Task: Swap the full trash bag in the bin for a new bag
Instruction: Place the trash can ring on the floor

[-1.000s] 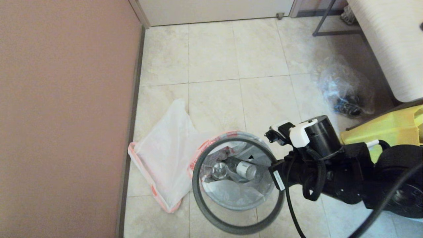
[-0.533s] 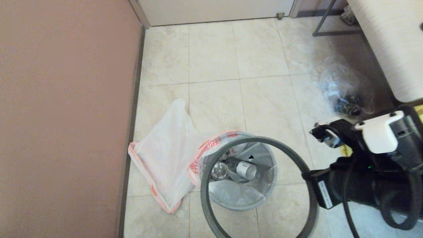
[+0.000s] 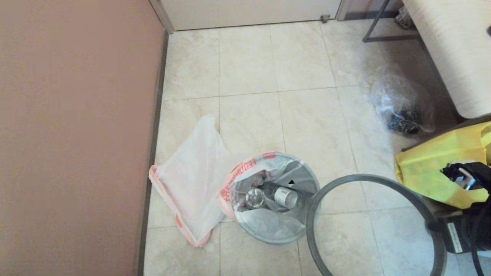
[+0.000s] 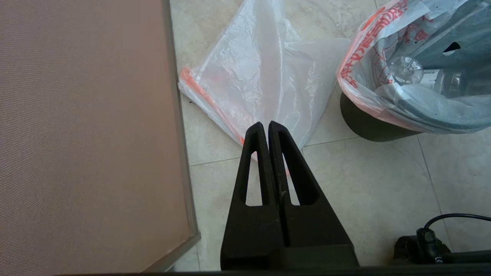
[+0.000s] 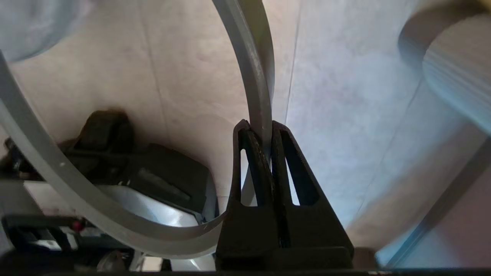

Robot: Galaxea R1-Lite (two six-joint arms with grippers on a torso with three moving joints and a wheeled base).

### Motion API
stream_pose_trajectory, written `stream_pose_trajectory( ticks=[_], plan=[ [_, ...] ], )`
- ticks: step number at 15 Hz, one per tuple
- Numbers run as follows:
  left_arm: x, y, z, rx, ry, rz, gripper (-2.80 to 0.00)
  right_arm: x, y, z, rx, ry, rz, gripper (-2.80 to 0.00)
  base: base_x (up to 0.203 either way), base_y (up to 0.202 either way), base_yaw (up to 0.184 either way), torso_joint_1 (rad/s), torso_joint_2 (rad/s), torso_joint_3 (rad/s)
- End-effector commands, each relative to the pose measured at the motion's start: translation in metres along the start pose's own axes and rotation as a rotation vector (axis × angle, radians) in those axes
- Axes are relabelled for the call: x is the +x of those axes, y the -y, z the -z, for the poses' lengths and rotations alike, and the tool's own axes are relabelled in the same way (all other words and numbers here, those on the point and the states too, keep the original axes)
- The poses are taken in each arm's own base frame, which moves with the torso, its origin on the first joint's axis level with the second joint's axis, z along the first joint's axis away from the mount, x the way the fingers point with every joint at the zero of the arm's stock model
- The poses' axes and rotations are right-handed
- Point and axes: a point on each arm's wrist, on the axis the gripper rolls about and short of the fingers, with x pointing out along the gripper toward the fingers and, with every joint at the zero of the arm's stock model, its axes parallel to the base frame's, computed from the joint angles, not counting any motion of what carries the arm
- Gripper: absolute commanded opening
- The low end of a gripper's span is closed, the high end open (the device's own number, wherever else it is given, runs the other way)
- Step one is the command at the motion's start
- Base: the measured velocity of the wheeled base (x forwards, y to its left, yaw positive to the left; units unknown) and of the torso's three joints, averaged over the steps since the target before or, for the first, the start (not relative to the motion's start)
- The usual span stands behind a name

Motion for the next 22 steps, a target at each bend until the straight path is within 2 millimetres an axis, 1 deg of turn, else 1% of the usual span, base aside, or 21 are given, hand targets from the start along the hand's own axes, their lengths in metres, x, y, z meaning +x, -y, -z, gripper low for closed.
stream_pose_trajectory(
  ticks=[1,4,7,9,10,11,12,13,15,16,17,18,19,21,22],
  plan=[
    [0.001,0.0,0.003,0.0,-0.012,0.001,-2.8,0.041,0.016,-0.002,0.044,-0.108,0.035,-2.8,0.0,0.0,0.0,0.0,0.0,0.0],
    [0.001,0.0,0.003,0.001,-0.011,0.001,-2.8,0.121,0.045,0.001,0.048,-0.233,0.054,-2.8,0.0,0.0,0.0,0.0,0.0,0.0],
    [0.001,0.0,0.003,0.0,-0.012,0.001,-2.8,0.196,0.063,0.017,0.01,-0.271,0.05,-2.8,0.0,0.0,0.0,0.0,0.0,0.0],
    [0.001,0.0,0.003,0.001,-0.011,0.001,-2.8,0.237,0.072,0.028,-0.029,-0.286,0.045,-2.8,0.0,0.0,0.0,0.0,0.0,0.0],
    [0.001,0.0,0.003,0.001,-0.011,0.001,-2.8,0.254,0.078,0.031,-0.043,-0.286,0.049,-2.8,0.0,0.0,0.0,0.0,0.0,0.0],
    [0.001,0.0,0.003,0.001,-0.011,0.001,-2.8,0.271,0.087,0.032,-0.051,-0.281,0.058,-2.8,0.0,0.0,0.0,0.0,0.0,0.0],
    [0.001,0.0,0.003,0.0,-0.012,0.001,-2.8,0.283,0.097,0.034,-0.05,-0.28,0.069,-2.8,0.0,0.0,0.0,0.0,0.0,0.0],
    [0.001,0.0,0.003,0.0,-0.012,0.001,-2.8,0.294,0.103,0.039,-0.051,-0.287,0.073,-2.8,0.0,0.0,0.0,0.0,0.0,0.0],
    [0.001,0.0,0.003,0.001,-0.011,0.001,-2.8,0.314,0.106,0.046,-0.053,-0.277,0.072,-2.8,0.0,0.0,0.0,0.0,0.0,0.0],
    [0.001,0.0,0.003,0.001,-0.011,0.001,-2.8,0.319,0.108,0.043,-0.048,-0.241,0.061,-2.8,0.0,0.0,0.0,0.0,0.0,0.0],
    [0.001,0.0,0.003,0.001,-0.011,0.001,-2.8,0.317,0.107,0.041,-0.048,-0.228,0.044,-2.8,0.0,0.0,0.0,0.0,0.0,0.0],
    [0.001,0.0,0.003,0.001,-0.011,0.001,-2.8,0.312,0.108,0.037,-0.048,-0.207,0.043,-2.8,0.0,0.0,0.0,0.0,0.0,0.0],
    [0.001,0.0,0.003,0.001,-0.011,0.001,-2.8,0.303,0.108,0.03,-0.048,-0.184,0.045,-2.8,0.0,0.0,0.0,0.0,0.0,0.0],
    [0.001,0.0,0.003,0.001,-0.011,0.001,-2.8,0.272,0.106,0.021,-0.05,-0.151,0.049,-2.8,0.0,0.0,0.0,0.0,0.0,0.0],
    [0.001,0.0,0.003,0.001,-0.011,0.001,-2.8,0.258,0.103,0.022,-0.051,-0.148,0.049,-2.8,0.0,0.0,0.0,0.0,0.0,0.0]
  ],
)
